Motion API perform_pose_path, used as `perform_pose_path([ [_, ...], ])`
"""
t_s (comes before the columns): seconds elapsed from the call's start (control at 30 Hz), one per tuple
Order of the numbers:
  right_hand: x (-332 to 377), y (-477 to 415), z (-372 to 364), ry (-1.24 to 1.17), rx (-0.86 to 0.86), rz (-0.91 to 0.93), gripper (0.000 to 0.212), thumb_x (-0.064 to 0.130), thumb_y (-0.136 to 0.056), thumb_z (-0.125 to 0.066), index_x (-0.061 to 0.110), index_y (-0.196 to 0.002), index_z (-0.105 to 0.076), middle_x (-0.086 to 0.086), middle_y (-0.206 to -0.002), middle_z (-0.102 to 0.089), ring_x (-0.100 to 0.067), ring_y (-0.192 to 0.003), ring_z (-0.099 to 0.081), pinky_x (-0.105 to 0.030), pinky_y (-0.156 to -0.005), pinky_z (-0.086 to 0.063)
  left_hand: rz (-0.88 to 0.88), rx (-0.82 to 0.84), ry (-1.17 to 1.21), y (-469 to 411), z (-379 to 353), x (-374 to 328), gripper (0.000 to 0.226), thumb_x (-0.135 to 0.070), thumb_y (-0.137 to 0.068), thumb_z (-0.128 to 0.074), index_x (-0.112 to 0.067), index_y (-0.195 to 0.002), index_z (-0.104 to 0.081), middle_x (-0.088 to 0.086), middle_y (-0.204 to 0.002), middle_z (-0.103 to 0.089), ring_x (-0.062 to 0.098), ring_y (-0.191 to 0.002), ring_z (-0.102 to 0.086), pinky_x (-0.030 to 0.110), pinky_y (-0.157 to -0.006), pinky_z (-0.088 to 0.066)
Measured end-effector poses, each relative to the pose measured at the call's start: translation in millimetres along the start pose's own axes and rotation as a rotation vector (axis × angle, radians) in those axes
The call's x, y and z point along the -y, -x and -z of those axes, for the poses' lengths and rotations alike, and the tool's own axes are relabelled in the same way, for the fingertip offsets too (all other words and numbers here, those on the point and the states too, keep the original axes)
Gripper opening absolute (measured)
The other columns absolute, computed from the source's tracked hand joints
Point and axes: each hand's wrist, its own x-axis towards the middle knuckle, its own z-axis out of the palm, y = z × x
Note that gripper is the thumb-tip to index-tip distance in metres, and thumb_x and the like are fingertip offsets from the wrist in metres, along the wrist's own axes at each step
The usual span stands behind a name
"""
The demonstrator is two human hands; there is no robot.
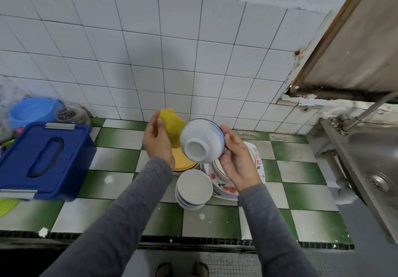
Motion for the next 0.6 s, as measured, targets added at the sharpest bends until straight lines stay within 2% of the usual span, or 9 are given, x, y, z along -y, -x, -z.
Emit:
perform_pose_path([
  [0.03, 4, -1, 1, 0.003, -0.005, 0.004, 0.023, 0.005, -0.091, -0.051, 0.005, -0.110, -0.066, -0.007, -0.106, -0.074, -0.016, -0.096, -0.070, -0.028, -0.084, -0.059, -0.045, -0.004, -0.048, -1, 2, -3, 0.029, -0.018, -0.102, -0.055, -0.021, -0.129, -0.064, -0.015, -0.114, -0.067, -0.011, -0.096, -0.062, 0.016, -0.091, -0.052],
  [0.1, 12, -3, 0, 0.040, -0.017, 0.020, 0.025, 0.001, -0.097, -0.047, 0.006, -0.113, -0.066, -0.006, -0.111, -0.073, -0.016, -0.098, -0.070, -0.027, -0.084, -0.058, -0.124, 0.007, -0.112, -1, 5, -7, 0.039, -0.022, -0.101, -0.057, -0.026, -0.139, -0.055, -0.029, -0.097, -0.066, -0.017, -0.090, -0.060, 0.013, -0.088, -0.049],
  [0.2, 15, -5, -8, 0.134, -0.043, 0.058, 0.028, 0.000, -0.101, -0.045, 0.008, -0.117, -0.066, -0.006, -0.118, -0.070, -0.016, -0.104, -0.068, -0.024, -0.083, -0.057, -0.243, 0.106, -0.142, 9, 3, -10, 0.050, -0.019, -0.100, -0.058, -0.026, -0.147, -0.044, -0.023, -0.089, -0.066, -0.013, -0.084, -0.061, 0.011, -0.082, -0.048],
  [0.27, 10, -4, -18, 0.207, -0.055, 0.093, 0.028, 0.002, -0.101, -0.047, 0.009, -0.122, -0.065, -0.008, -0.127, -0.067, -0.019, -0.111, -0.065, -0.026, -0.086, -0.057, -0.343, 0.220, -0.159, 22, -2, -10, 0.044, -0.019, -0.099, -0.059, -0.028, -0.141, -0.048, -0.019, -0.103, -0.069, -0.006, -0.095, -0.063, 0.015, -0.085, -0.051],
  [0.33, 3, -1, -30, 0.243, -0.054, 0.119, 0.030, 0.006, -0.101, -0.050, 0.009, -0.127, -0.063, -0.010, -0.129, -0.067, -0.020, -0.110, -0.066, -0.030, -0.088, -0.058, -0.477, 0.343, -0.216, 34, -7, -6, 0.030, -0.027, -0.098, -0.060, -0.032, -0.128, -0.058, -0.002, -0.125, -0.067, 0.011, -0.118, -0.062, 0.023, -0.099, -0.051],
  [0.37, 1, 2, -36, 0.240, -0.052, 0.125, 0.031, 0.008, -0.101, -0.050, 0.009, -0.129, -0.062, -0.010, -0.127, -0.068, -0.020, -0.108, -0.067, -0.033, -0.088, -0.059, -0.569, 0.385, -0.269, 37, -8, -3, 0.025, -0.031, -0.098, -0.060, -0.031, -0.122, -0.061, 0.003, -0.128, -0.066, 0.018, -0.124, -0.059, 0.026, -0.104, -0.048],
  [0.47, -3, 7, -48, 0.233, -0.047, 0.144, 0.030, 0.010, -0.103, -0.048, 0.014, -0.129, -0.063, -0.008, -0.124, -0.070, -0.021, -0.106, -0.070, -0.031, -0.084, -0.060, -0.764, 0.485, -0.431, 34, -12, 3, 0.026, -0.030, -0.097, -0.055, -0.017, -0.115, -0.068, 0.007, -0.136, -0.059, 0.028, -0.134, -0.050, 0.035, -0.115, -0.038],
  [0.53, -5, 8, -52, 0.313, -0.055, 0.178, 0.029, 0.014, -0.102, -0.050, 0.023, -0.125, -0.066, -0.005, -0.127, -0.068, -0.022, -0.115, -0.066, -0.032, -0.089, -0.058, -0.784, 0.483, -0.544, 31, -15, -2, 0.031, -0.037, -0.098, -0.051, -0.015, -0.113, -0.068, 0.003, -0.144, -0.052, 0.026, -0.137, -0.046, 0.028, -0.115, -0.034],
  [0.6, -6, 10, -54, 0.428, -0.059, 0.218, 0.027, 0.020, -0.101, -0.054, 0.031, -0.121, -0.068, 0.001, -0.128, -0.067, -0.021, -0.121, -0.062, -0.036, -0.096, -0.056, -0.720, 0.462, -0.595, 27, -18, -11, 0.038, -0.041, -0.099, -0.047, -0.015, -0.118, -0.067, 0.003, -0.143, -0.054, 0.020, -0.133, -0.049, 0.012, -0.109, -0.033],
])
